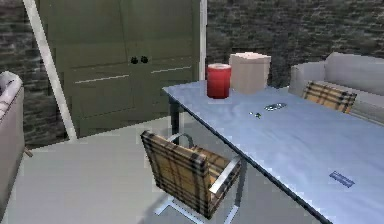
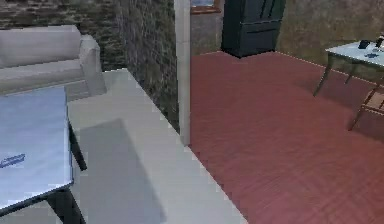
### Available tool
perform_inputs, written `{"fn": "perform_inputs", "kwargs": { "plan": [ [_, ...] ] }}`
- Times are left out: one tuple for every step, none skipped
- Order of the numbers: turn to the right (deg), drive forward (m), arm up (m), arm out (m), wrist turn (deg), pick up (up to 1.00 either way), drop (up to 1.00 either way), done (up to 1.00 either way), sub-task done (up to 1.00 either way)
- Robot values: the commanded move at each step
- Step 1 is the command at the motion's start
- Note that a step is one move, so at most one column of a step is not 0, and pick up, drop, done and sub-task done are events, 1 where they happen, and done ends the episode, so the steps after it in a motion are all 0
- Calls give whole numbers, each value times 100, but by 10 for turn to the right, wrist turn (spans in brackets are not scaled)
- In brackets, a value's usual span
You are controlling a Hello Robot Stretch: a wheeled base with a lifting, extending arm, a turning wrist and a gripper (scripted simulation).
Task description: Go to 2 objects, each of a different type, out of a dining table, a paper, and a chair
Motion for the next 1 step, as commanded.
{"fn": "perform_inputs", "kwargs": {
  "plan": [
    [0, 0, 0, 0, 0, 0, 0, 100, 0]
  ]
}}
